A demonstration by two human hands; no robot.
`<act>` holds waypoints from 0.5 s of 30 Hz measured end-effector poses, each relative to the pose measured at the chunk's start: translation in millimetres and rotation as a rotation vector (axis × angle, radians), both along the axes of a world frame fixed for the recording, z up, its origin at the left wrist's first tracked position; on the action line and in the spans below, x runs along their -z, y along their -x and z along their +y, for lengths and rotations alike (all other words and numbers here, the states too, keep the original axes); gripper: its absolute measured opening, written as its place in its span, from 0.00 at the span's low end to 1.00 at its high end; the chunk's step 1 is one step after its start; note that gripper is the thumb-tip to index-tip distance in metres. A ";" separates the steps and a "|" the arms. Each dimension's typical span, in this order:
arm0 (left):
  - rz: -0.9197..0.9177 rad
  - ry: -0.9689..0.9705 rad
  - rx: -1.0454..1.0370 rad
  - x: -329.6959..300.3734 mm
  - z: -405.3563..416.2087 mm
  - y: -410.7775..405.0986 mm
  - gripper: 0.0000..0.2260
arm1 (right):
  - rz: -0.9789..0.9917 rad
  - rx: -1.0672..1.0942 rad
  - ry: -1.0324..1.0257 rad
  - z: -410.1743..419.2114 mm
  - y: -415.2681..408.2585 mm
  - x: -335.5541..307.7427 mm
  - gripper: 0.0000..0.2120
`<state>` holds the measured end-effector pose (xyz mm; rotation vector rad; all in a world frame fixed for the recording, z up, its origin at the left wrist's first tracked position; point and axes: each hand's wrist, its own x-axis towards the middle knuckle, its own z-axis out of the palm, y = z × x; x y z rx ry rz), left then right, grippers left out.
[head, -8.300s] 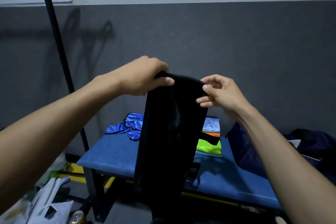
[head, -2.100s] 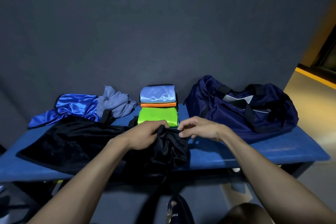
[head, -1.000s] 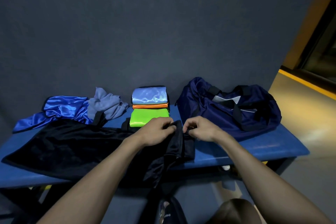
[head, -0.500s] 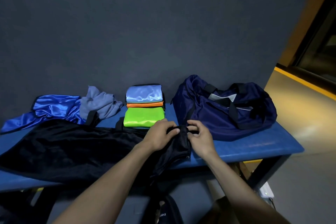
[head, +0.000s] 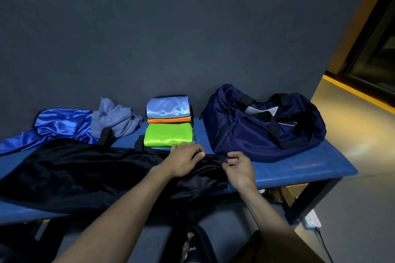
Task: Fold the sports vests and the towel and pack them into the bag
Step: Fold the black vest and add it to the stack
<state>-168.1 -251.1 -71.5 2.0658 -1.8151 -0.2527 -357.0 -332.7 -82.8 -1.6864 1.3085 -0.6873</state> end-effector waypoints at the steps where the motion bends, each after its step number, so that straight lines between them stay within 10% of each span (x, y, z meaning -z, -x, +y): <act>1: 0.002 -0.032 0.010 -5.4 4.6 -9.2 0.12 | -0.012 0.000 0.000 -1.3 0.7 -0.6 0.12; 15: -0.352 0.142 -0.097 -8.8 27.0 -22.8 0.12 | -0.016 0.041 -0.081 1.1 -14.2 -3.4 0.10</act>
